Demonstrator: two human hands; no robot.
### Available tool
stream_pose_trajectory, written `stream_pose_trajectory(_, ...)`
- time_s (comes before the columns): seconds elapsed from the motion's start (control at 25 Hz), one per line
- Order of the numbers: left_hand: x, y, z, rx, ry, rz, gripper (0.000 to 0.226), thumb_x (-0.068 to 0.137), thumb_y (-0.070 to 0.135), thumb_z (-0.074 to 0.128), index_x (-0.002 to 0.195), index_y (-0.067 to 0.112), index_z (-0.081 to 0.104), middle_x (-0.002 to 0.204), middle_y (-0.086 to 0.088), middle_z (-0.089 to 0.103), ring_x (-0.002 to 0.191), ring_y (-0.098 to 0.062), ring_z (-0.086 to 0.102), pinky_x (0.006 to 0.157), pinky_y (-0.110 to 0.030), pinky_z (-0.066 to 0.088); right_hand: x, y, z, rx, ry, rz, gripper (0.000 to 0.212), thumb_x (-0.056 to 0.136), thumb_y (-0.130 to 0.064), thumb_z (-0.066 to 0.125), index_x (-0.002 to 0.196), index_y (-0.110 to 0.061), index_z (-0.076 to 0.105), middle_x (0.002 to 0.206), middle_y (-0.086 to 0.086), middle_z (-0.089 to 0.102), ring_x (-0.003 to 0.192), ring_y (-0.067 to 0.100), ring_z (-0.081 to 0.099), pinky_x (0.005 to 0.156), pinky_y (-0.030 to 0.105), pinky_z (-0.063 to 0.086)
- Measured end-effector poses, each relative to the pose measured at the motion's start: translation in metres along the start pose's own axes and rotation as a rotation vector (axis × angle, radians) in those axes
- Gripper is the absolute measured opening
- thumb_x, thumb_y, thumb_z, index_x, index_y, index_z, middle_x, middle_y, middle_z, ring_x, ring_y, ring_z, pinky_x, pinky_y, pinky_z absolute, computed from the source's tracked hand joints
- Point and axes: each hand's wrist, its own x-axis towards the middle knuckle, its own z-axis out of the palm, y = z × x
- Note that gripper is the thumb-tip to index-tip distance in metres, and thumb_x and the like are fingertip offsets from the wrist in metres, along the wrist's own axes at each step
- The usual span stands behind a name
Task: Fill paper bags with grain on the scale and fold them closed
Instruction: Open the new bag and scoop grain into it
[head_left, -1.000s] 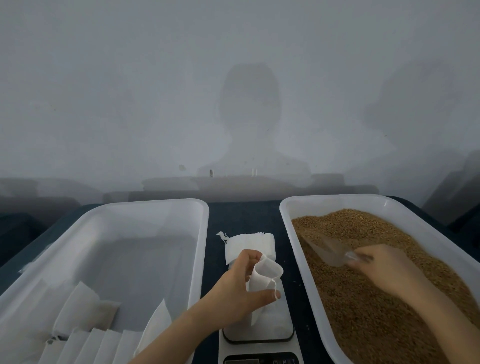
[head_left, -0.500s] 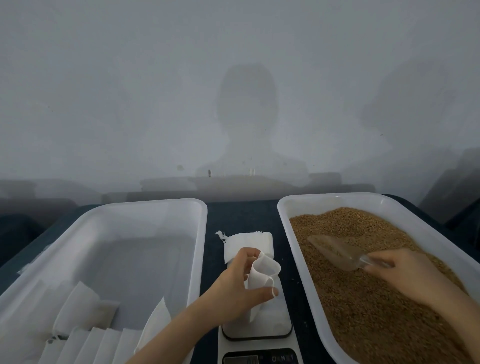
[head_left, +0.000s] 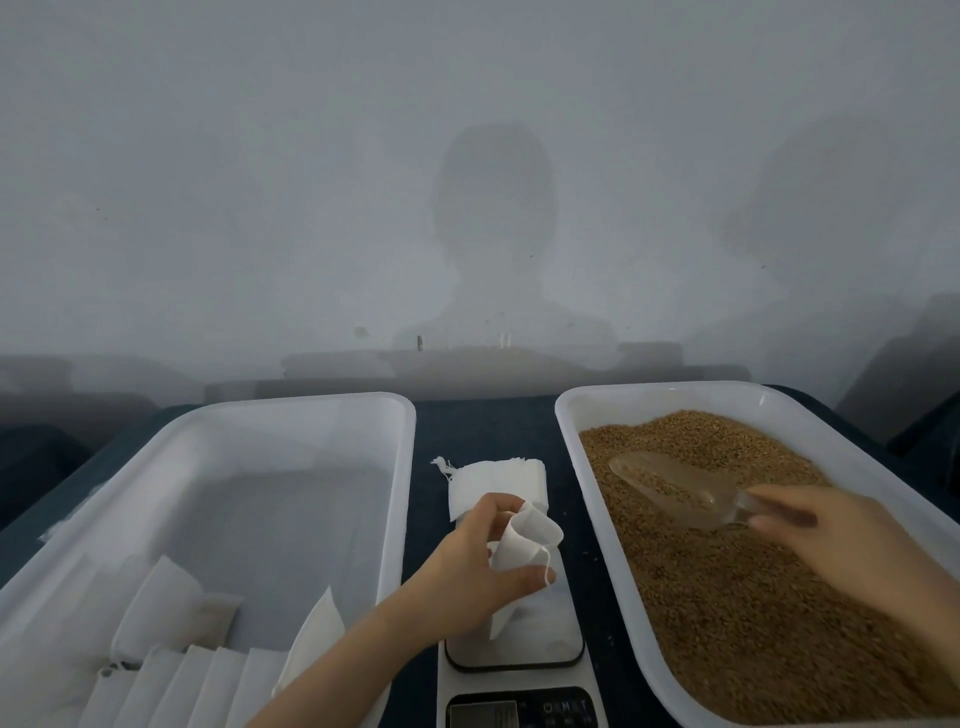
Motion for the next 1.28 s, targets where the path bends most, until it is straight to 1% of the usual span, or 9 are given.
stream_pose_trajectory(0.08,0.0,0.0,0.0,0.008,0.002,-0.005,0.055,0.08,0.042,0.072,0.121,0.042,0.035,0.121,0.016,0.054,0.105,-0.01,0.058,0.095,-0.03,0.05,-0.002,-0.008,-0.006,0.026,0.032,-0.075,0.032,0.083,-0.031,0.065,0.111,-0.046,0.058,0.084,-0.032,0.055,0.078,-0.004,0.057,0.067,0.017,0.042)
stream_pose_trajectory(0.16,0.0,-0.001,0.0,0.008,0.01,-0.004,0.055,0.08,0.043,0.072,0.122,0.042,0.036,0.12,0.016,0.054,0.104,-0.009,0.059,0.094,-0.029,0.051,-0.006,-0.021,-0.012,0.052,0.021,-0.164,0.036,0.082,-0.028,0.066,0.106,-0.052,0.054,0.088,-0.034,0.057,0.082,-0.005,0.057,0.068,0.015,0.041)
stream_pose_trajectory(0.36,-0.001,0.0,-0.001,-0.006,0.026,0.005,0.05,0.077,0.045,0.073,0.111,0.05,0.037,0.111,0.022,0.054,0.098,-0.003,0.059,0.077,-0.014,0.05,-0.013,-0.047,-0.017,0.06,-0.016,-0.288,0.044,0.078,-0.023,0.069,0.102,-0.057,0.055,0.091,-0.031,0.065,0.091,-0.001,0.061,0.086,0.029,0.05)
stream_pose_trajectory(0.44,-0.001,0.0,-0.001,-0.01,0.03,0.005,0.05,0.076,0.045,0.074,0.11,0.05,0.037,0.111,0.022,0.054,0.098,-0.002,0.059,0.073,-0.011,0.049,-0.012,-0.053,-0.016,0.042,-0.014,-0.325,0.04,0.078,-0.027,0.068,0.106,-0.054,0.057,0.094,-0.036,0.063,0.095,-0.006,0.058,0.095,0.035,0.045)
stream_pose_trajectory(0.52,-0.001,-0.001,-0.001,-0.019,0.039,0.007,0.052,0.075,0.045,0.075,0.113,0.048,0.04,0.113,0.02,0.056,0.099,-0.004,0.059,0.078,-0.014,0.05,-0.01,-0.055,-0.015,-0.034,-0.004,-0.341,0.038,0.081,-0.033,0.065,0.112,-0.054,0.056,0.097,-0.039,0.059,0.1,-0.01,0.051,0.104,0.039,0.035)
stream_pose_trajectory(0.6,0.0,-0.002,0.0,-0.035,0.049,0.005,0.052,0.073,0.044,0.076,0.114,0.045,0.043,0.115,0.017,0.058,0.1,-0.005,0.06,0.084,-0.019,0.052,-0.01,-0.057,-0.015,-0.123,0.012,-0.352,0.038,0.083,-0.038,0.063,0.116,-0.055,0.053,0.101,-0.042,0.054,0.104,-0.012,0.044,0.107,0.036,0.026)
stream_pose_trajectory(0.84,0.001,-0.003,0.001,-0.025,0.031,-0.007,0.051,0.073,0.043,0.076,0.113,0.04,0.046,0.115,0.016,0.058,0.101,-0.009,0.059,0.089,-0.027,0.053,-0.007,-0.064,-0.016,-0.215,0.023,-0.402,0.035,0.085,-0.043,0.058,0.113,-0.06,0.046,0.1,-0.045,0.049,0.106,-0.014,0.037,0.102,0.024,0.013)
stream_pose_trajectory(1.08,0.001,-0.001,0.0,0.003,0.016,0.028,0.05,0.076,0.039,0.077,0.113,0.042,0.043,0.116,0.018,0.055,0.102,-0.003,0.056,0.081,-0.011,0.047,-0.003,-0.072,-0.019,-0.235,0.044,-0.458,0.031,0.085,-0.045,0.058,0.112,-0.058,0.052,0.097,-0.04,0.053,0.102,-0.018,0.036,0.093,0.018,0.01)
stream_pose_trajectory(1.28,0.0,-0.001,0.001,0.009,0.027,0.037,0.053,0.075,0.04,0.078,0.116,0.037,0.045,0.115,0.018,0.056,0.102,-0.005,0.057,0.085,-0.015,0.05,-0.003,-0.082,-0.017,-0.298,0.03,-0.449,0.031,0.088,-0.048,0.053,0.118,-0.055,0.05,0.094,-0.037,0.052,0.098,-0.014,0.038,0.097,0.021,0.01)
